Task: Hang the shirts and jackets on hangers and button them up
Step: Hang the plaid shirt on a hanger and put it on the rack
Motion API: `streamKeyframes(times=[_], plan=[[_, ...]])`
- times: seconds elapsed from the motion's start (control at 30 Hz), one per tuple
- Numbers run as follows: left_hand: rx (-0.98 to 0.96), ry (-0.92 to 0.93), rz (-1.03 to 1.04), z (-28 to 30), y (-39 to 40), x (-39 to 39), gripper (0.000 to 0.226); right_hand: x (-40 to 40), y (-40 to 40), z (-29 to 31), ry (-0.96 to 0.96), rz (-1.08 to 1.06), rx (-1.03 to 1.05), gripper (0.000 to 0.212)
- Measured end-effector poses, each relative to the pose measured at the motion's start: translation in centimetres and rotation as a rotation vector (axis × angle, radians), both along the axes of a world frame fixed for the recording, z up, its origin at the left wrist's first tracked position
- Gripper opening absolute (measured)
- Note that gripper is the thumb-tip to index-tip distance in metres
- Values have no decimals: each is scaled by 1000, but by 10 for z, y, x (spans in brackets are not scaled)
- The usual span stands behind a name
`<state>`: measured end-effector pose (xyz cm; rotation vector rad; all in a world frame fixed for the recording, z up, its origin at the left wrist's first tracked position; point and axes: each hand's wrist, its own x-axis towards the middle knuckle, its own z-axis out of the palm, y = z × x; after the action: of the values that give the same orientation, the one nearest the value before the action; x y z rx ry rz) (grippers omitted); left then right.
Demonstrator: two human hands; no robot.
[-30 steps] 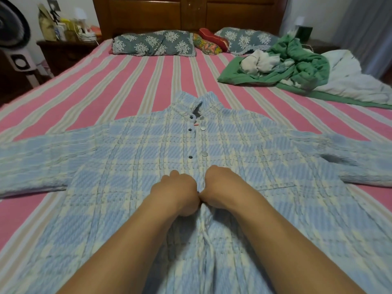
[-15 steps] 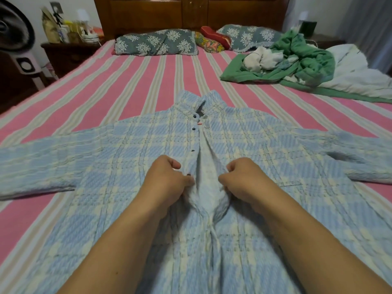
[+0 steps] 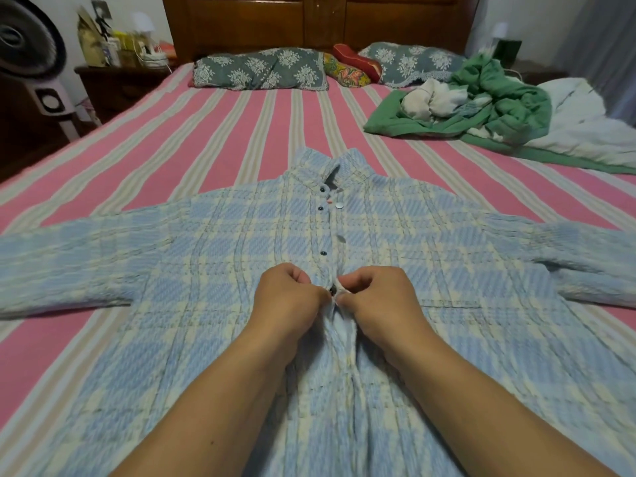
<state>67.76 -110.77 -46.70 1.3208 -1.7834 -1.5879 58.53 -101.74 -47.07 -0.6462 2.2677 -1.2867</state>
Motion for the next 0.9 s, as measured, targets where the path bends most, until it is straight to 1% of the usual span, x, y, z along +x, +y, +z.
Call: streamKeyframes(times=[0.13, 0.27, 0.33, 0.43, 0.57, 0.67, 0.8, 0.83, 0.9], plan=[[23, 44, 28, -2, 0, 0, 41, 0, 1, -2, -2, -25, 2, 12], [-13, 37, 19, -2, 3, -1, 41, 2, 1, -4, -45, -73, -42, 17], [-19, 26, 23, -3, 3, -1, 40, 5, 1, -5, -22, -60, -24, 17], [-2, 17, 46, -5, 6, -2, 39, 9, 2, -6, 12, -53, -17, 9], [-24, -4, 101, -10, 9, -4, 30, 16, 2, -8, 89, -8, 21, 15], [-12, -5, 103, -15, 7, -6, 31, 14, 2, -12, 51, -21, 21, 19], [51, -4, 119, -20, 3, -8, 29, 15, 0, -11, -15, -9, 62, 21], [43, -8, 109, -20, 2, -8, 28, 15, 0, -8, -29, 4, 77, 20], [-37, -65, 38, -19, 1, -9, 25, 12, 1, 3, -27, 44, 120, 18]])
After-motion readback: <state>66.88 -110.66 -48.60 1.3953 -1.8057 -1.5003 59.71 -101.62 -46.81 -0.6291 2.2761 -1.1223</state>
